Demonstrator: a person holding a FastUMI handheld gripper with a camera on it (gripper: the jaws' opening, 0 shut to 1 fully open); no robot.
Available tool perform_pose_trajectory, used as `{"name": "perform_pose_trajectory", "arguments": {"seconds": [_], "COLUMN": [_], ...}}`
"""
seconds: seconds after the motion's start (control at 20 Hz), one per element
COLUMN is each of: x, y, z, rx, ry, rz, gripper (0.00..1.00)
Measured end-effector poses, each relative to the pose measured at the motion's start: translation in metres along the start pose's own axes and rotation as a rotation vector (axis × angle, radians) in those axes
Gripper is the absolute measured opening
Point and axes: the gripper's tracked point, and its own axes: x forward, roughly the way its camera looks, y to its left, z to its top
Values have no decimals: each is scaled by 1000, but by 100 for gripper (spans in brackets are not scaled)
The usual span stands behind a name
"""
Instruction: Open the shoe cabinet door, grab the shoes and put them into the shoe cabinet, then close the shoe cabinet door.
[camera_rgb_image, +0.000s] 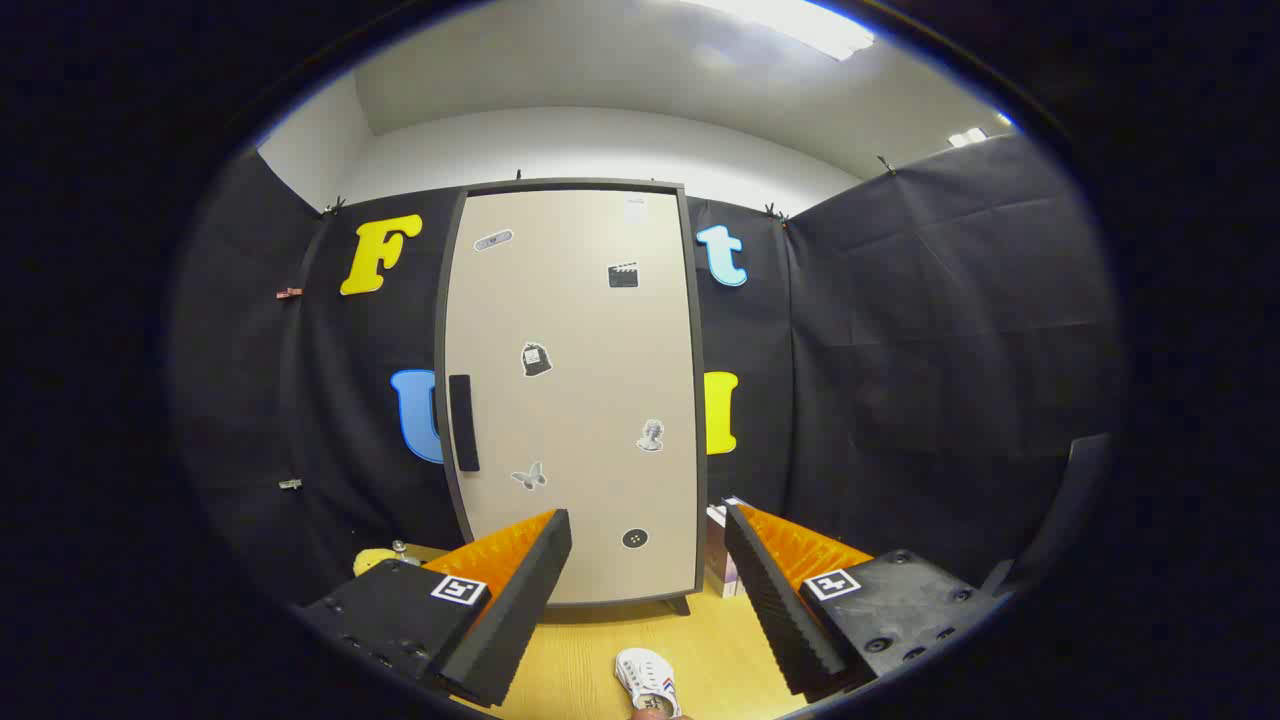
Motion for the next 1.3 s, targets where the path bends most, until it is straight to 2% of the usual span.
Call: {"name": "perform_pose_trajectory", "arguments": {"seconds": [0.3,1.3], "x": [12,28], "y": [9,36], "z": [4,-6], "rx": [-33,-40], "ry": [-25,35], "rz": [4,63], "gripper": [99,99]}}
